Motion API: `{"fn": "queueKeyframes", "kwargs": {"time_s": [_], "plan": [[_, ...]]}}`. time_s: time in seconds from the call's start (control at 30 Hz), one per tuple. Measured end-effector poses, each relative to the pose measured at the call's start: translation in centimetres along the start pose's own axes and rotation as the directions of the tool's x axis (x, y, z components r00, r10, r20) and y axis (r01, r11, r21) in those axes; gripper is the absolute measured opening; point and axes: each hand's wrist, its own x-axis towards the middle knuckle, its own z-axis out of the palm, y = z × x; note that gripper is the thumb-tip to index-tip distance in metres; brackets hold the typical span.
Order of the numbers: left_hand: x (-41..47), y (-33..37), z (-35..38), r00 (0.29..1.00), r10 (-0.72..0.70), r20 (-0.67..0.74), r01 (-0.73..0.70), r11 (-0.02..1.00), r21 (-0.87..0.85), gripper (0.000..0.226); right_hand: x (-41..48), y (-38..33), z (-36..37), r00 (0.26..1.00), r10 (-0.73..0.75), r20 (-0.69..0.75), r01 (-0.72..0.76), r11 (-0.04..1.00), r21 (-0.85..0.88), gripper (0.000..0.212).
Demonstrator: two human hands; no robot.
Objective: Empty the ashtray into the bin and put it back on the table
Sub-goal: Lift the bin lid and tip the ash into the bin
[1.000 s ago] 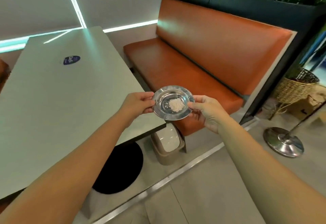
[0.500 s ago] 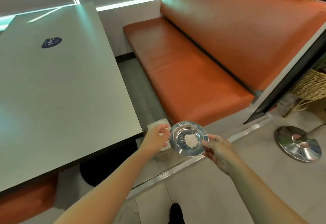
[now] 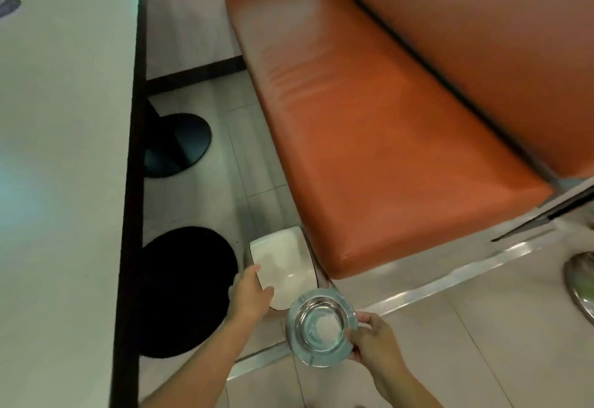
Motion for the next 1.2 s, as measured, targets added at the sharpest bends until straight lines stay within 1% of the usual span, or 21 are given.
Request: {"fn": "queueKeyframes", "kwargs": {"time_s": [0.13, 0.2, 0.3, 0.4, 0.53, 0.6, 0.67, 0.77, 0.83, 0.9, 1.0, 1.1, 1.2], "plan": [[4.5, -0.7, 1.0, 0.988, 0.014, -0.153, 0.002, 0.994, 0.109, 0.05, 6.3, 0.9, 1.7, 0.999, -0.012, 0.053, 0.013, 1.0, -0.026, 0.018], [6.7, -1.3, 1.7, 0.98, -0.007, -0.198, 0.028, 0.994, 0.103, 0.055, 9.1, 1.4, 2.6, 0.996, -0.016, 0.085, 0.02, 0.999, -0.038, 0.02], [9.7, -2.4, 2.5, 0.975, -0.039, -0.219, 0.051, 0.998, 0.047, 0.066, 12.2, 2.4, 3.9, 0.995, -0.021, 0.101, 0.027, 0.998, -0.059, 0.022], [11.5, -3.2, 3.1, 0.972, -0.039, -0.231, 0.034, 0.999, -0.027, 0.067, 14.0, 3.5, 4.8, 0.997, -0.007, 0.08, 0.013, 0.997, -0.074, 0.02], [13.0, -3.5, 3.5, 0.973, -0.033, -0.229, -0.017, 0.977, -0.213, 0.061, 15.5, 4.2, 5.9, 0.997, 0.001, 0.083, 0.006, 0.996, -0.085, 0.022], [13.3, -3.5, 3.7, 0.969, -0.017, -0.247, -0.053, 0.96, -0.274, 0.059, 15.9, 3.9, 6.7, 0.995, -0.004, 0.098, 0.011, 0.998, -0.065, 0.016], [13.2, -3.7, 3.7, 0.966, -0.006, -0.257, -0.083, 0.939, -0.334, 0.057, 16.5, 3.6, 7.6, 0.993, 0.006, 0.117, 0.001, 0.998, -0.059, 0.015], [12.7, -4.4, 3.5, 0.965, 0.043, -0.258, -0.143, 0.914, -0.379, 0.049, 17.6, 3.4, 9.0, 0.992, 0.039, 0.121, -0.03, 0.997, -0.076, 0.022], [12.5, -4.8, 3.4, 0.959, 0.092, -0.268, -0.19, 0.909, -0.372, 0.041, 18.1, 3.2, 9.9, 0.991, 0.046, 0.123, -0.038, 0.997, -0.062, 0.018], [12.4, -5.2, 3.3, 0.951, 0.128, -0.28, -0.23, 0.9, -0.37, 0.035, 18.3, 2.9, 10.6, 0.992, 0.024, 0.125, -0.016, 0.998, -0.064, 0.014], [12.4, -5.8, 3.3, 0.943, 0.165, -0.288, -0.271, 0.883, -0.382, 0.03, 18.7, 3.0, 11.3, 0.99, -0.057, 0.126, 0.089, 0.959, -0.269, 0.016], [12.5, -6.3, 3.2, 0.935, 0.225, -0.273, -0.316, 0.877, -0.362, 0.03, 19.2, 3.2, 11.5, 0.978, -0.165, 0.13, 0.205, 0.888, -0.411, 0.01], [12.6, -6.7, 3.1, 0.927, 0.271, -0.258, -0.351, 0.867, -0.352, 0.035, 19.7, 3.3, 11.5, 0.953, -0.253, 0.165, 0.302, 0.772, -0.559, 0.009]]}}
